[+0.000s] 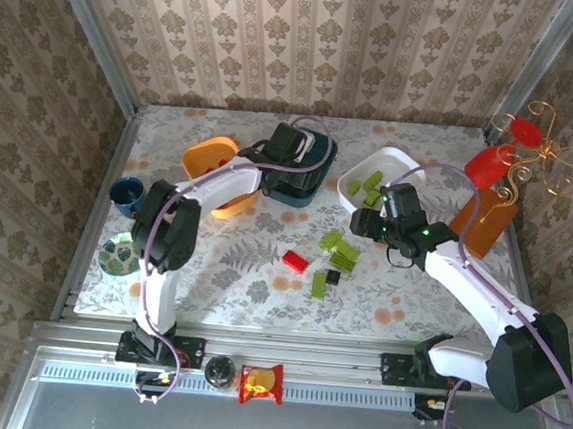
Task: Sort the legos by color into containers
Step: Place the lego in the container, then pick up the lego from the bottom-center of the table.
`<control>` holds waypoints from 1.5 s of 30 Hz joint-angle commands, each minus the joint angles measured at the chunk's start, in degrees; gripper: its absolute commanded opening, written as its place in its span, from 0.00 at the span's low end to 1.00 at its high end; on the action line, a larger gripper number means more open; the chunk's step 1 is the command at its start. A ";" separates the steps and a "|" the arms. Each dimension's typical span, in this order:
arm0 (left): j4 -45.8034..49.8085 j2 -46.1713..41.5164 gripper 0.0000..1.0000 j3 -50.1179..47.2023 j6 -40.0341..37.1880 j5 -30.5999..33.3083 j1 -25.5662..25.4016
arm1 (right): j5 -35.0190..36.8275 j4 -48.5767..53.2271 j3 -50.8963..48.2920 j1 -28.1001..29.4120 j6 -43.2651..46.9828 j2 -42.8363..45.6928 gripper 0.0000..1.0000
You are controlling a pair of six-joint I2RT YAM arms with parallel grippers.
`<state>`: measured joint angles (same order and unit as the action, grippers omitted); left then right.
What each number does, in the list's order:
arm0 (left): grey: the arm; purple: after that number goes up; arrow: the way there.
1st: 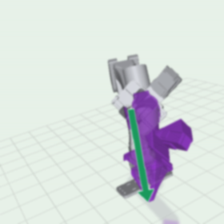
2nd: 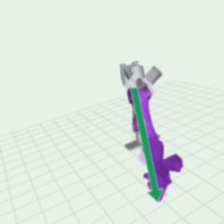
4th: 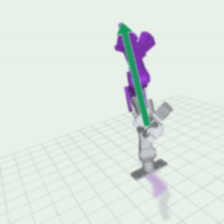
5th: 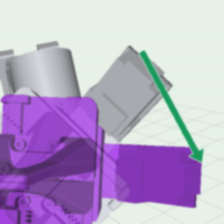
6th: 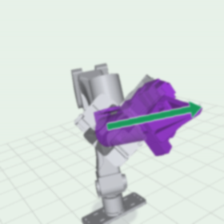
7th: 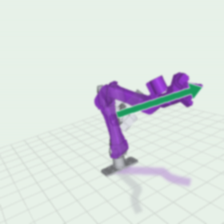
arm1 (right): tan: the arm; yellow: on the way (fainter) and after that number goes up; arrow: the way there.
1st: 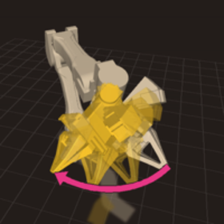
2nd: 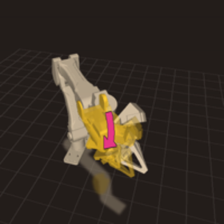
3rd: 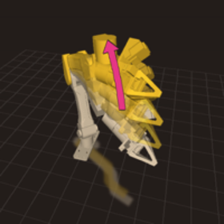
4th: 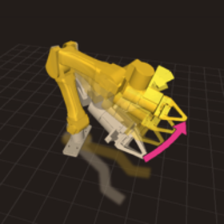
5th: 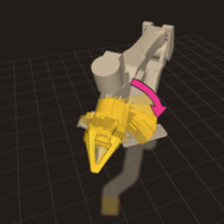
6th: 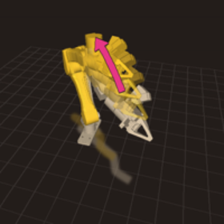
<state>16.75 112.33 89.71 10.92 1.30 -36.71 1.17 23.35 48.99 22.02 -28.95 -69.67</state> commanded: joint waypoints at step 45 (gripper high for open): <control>-9.63 -56.29 1.00 -54.60 13.68 8.81 -10.01 | 7.50 3.07 -7.79 20.06 -15.10 -13.88 0.43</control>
<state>7.22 56.73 35.97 24.45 9.08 -46.52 4.82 23.79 42.30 41.80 -42.72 -85.49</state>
